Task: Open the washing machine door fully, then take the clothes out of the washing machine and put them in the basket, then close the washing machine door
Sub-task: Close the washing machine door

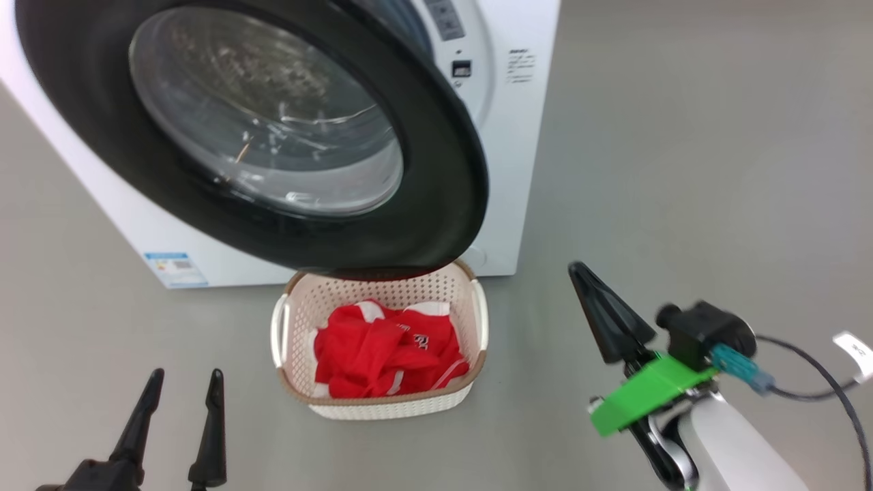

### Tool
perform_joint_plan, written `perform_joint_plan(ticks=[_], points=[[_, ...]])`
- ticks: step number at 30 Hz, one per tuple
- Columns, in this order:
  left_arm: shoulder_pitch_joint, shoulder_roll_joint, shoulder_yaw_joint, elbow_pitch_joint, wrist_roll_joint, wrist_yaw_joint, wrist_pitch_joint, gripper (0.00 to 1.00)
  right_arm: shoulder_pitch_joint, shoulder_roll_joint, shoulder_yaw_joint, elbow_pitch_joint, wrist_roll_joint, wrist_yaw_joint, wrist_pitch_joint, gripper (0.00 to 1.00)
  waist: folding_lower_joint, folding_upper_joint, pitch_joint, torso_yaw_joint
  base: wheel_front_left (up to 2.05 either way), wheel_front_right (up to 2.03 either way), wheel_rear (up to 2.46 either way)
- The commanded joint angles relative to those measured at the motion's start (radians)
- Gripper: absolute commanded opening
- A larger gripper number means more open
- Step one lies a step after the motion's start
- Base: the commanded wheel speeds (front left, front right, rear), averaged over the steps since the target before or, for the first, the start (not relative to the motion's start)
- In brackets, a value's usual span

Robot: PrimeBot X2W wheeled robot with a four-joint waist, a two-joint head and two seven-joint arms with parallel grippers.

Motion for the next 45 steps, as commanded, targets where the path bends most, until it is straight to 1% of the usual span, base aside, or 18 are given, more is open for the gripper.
perform_joint_plan(ticks=[1, 5, 6, 11, 16, 19, 21, 27, 33, 45], points=[[-0.046, 0.014, 0.029, -0.025, 0.002, -0.004, -0.009, 1.00, -0.063, -0.002, 0.041, -0.003, 0.005, 0.006, -0.006, 0.00, 0.0000, 0.0000, 0.039, 0.041, 0.00, 0.00, 0.00], [-0.071, 0.009, 0.010, -0.027, 0.001, -0.005, -0.009, 1.00, -0.150, -0.009, 0.089, 0.057, 0.016, 0.006, -0.006, 0.00, 0.0000, 0.0000, 0.068, 0.081, 0.00, 0.00, 0.00], [-0.071, 0.009, 0.010, -0.027, 0.001, -0.005, -0.009, 1.00, -0.150, -0.009, 0.089, 0.057, 0.016, 0.006, -0.006, 0.00, 0.0000, 0.0000, 0.068, 0.081, 0.00, 0.00, 0.00], [-0.107, 0.002, -0.013, -0.015, -0.009, -0.006, -0.009, 1.00, -0.235, -0.014, 0.123, 0.134, 0.020, 0.006, -0.006, 0.00, 0.0000, 0.0000, 0.095, 0.132, 0.00, 0.00, 0.00], [-0.135, -0.009, -0.041, -0.007, -0.018, -0.006, -0.009, 1.00, -0.307, -0.023, 0.148, 0.184, 0.027, 0.006, -0.006, 0.00, 0.0000, 0.0000, 0.128, 0.177, 0.00, 0.00, 0.00], [-0.146, -0.014, -0.055, -0.008, -0.021, -0.007, -0.009, 1.00, -0.346, -0.031, 0.151, 0.210, 0.027, 0.006, -0.006, 0.00, 0.0000, 0.0000, 0.151, 0.199, 0.00, 0.00, 0.00], [-0.154, -0.017, -0.062, -0.010, -0.025, -0.007, -0.009, 1.00, -0.372, -0.038, 0.133, 0.232, 0.019, 0.006, -0.006, 0.00, 0.0000, 0.0000, 0.166, 0.210, 0.00, 0.00, 0.00], [-0.175, -0.022, -0.072, 0.001, -0.039, -0.007, -0.009, 1.00, -0.437, -0.020, 0.075, 0.292, -0.028, 0.006, -0.006, 0.00, 0.0000, 0.0000, 0.204, 0.222, 0.00, 0.00, 0.00], [-0.192, -0.025, -0.078, 0.004, -0.041, -0.007, -0.009, 1.00, -0.497, -0.004, 0.068, 0.314, -0.039, 0.006, -0.006, 0.00, 0.0000, 0.0000, 0.235, 0.219, 0.00, 0.00, 0.00], [-0.237, -0.025, -0.115, 0.006, -0.048, -0.007, -0.009, 1.00, -0.617, -0.034, 0.013, 0.356, -0.067, 0.006, -0.006, 0.00, 0.0000, 0.0000, 0.308, 0.226, 0.00, 0.00, 0.00]])
